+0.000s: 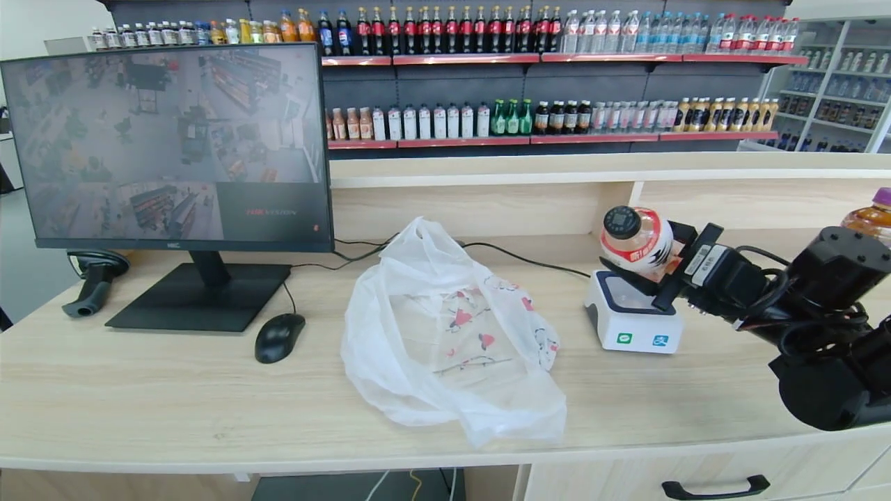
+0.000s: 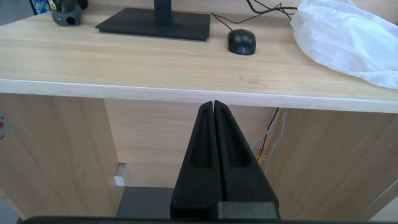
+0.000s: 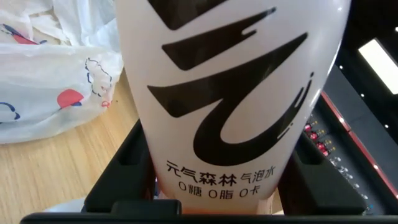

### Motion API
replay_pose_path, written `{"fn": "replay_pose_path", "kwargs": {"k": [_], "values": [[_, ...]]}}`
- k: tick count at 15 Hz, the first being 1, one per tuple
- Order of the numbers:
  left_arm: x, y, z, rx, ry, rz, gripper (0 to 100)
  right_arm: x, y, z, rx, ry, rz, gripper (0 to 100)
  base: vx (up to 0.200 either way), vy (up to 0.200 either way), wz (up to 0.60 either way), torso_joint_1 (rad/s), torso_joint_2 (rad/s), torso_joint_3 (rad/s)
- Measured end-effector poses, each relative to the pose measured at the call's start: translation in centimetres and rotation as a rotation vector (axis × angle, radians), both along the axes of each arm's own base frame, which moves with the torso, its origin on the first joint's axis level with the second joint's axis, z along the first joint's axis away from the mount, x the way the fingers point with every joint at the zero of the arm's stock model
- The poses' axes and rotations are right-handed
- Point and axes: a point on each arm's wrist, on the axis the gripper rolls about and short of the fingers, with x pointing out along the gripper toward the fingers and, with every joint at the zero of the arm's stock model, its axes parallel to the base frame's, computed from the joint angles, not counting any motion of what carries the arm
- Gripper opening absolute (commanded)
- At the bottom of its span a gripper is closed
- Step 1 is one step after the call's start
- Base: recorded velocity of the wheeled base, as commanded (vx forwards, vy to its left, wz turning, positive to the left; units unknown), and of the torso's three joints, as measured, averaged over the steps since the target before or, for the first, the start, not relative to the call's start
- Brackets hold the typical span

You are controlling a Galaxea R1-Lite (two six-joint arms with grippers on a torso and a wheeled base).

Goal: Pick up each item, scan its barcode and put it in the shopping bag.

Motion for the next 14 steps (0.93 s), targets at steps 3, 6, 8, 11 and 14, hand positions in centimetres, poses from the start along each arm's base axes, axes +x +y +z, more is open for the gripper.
{"fn": "replay_pose_path", "kwargs": {"k": [3, 6, 8, 11, 14], "values": [[0.00, 0.00, 0.00, 0.000, 0.000, 0.000, 0, 0.02, -0.22, -0.17, -0.009, 0.003, 0.013, 0, 0.000, 0.000, 0.00, 0.000, 0.00, 0.000], [0.00, 0.00, 0.00, 0.000, 0.000, 0.000, 0, 0.00, -0.14, -0.28, -0.024, -0.002, 0.044, 0, 0.000, 0.000, 0.00, 0.000, 0.00, 0.000], [0.00, 0.00, 0.00, 0.000, 0.000, 0.000, 0, 0.01, -0.23, -0.41, -0.025, 0.002, 0.041, 0, 0.000, 0.000, 0.00, 0.000, 0.00, 0.000], [0.00, 0.00, 0.00, 0.000, 0.000, 0.000, 0, 0.07, -0.22, -0.61, -0.028, 0.006, 0.041, 0, 0.000, 0.000, 0.00, 0.000, 0.00, 0.000], [0.00, 0.00, 0.00, 0.000, 0.000, 0.000, 0, 0.00, -0.23, -0.76, -0.038, 0.002, 0.038, 0, 0.000, 0.000, 0.00, 0.000, 0.00, 0.000]]}}
